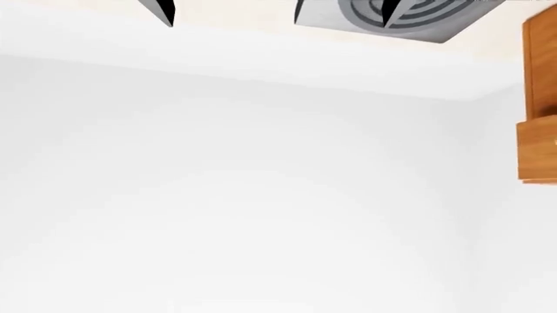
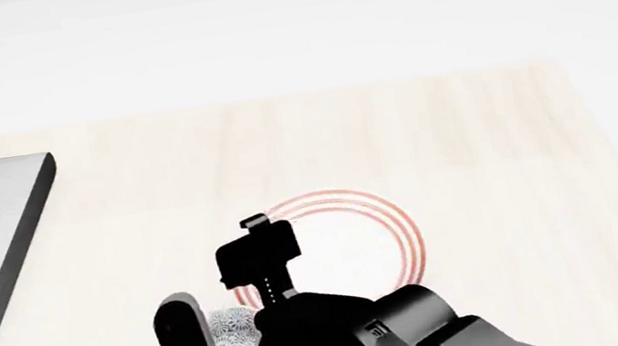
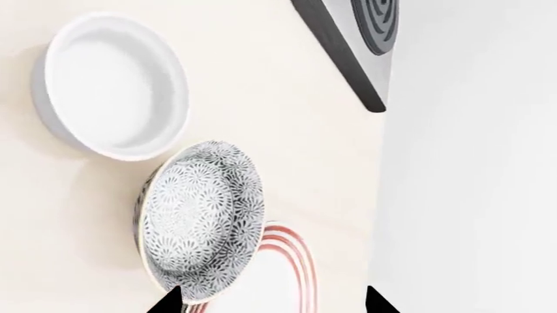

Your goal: Pick the akita bowl between the plate and the ramekin and place it on the plate.

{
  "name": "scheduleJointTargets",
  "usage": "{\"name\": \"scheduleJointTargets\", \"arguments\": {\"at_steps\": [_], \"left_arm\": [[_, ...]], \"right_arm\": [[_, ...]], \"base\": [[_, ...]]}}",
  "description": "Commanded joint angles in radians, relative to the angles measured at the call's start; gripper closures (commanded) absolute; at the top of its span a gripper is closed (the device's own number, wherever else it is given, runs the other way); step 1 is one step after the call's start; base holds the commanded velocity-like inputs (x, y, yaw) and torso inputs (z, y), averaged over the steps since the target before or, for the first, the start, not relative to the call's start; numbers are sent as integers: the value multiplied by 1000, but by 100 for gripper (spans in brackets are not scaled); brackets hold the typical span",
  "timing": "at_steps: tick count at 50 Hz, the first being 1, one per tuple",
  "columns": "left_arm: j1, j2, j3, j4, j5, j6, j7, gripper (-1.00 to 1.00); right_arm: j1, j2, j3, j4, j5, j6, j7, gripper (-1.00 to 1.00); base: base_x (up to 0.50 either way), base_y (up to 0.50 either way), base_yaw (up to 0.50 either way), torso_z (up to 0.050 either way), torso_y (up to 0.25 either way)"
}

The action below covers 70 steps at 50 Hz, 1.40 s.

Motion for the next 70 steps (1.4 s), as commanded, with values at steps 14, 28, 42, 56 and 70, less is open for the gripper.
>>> {"name": "scheduleJointTargets", "arguments": {"at_steps": [14, 28, 42, 56, 70], "left_arm": [[2, -5, -5, -19, -4, 14, -1, -100], [7, -6, 2, -32, -1, 27, 2, -100], [8, -8, 7, -40, -3, 35, 3, -100], [14, -12, 6, -36, -11, 35, 0, -100], [13, -13, 9, -53, -7, 49, 2, -100]], "right_arm": [[-26, -8, -33, 18, 84, -53, -98, -100], [-23, -57, -40, 174, 84, -95, -87, -100], [-19, -98, -70, 290, 64, -119, -87, -100], [-9, -145, -50, 360, 65, -130, -53, -100], [-6, -198, -34, 469, 63, -185, 1, -100]], "base": [[0, 0, 0, 0, 0], [0, 0, 0, 0, 0], [0, 0, 0, 0, 0], [0, 0, 0, 0, 0], [0, 0, 0, 0, 0]]}}
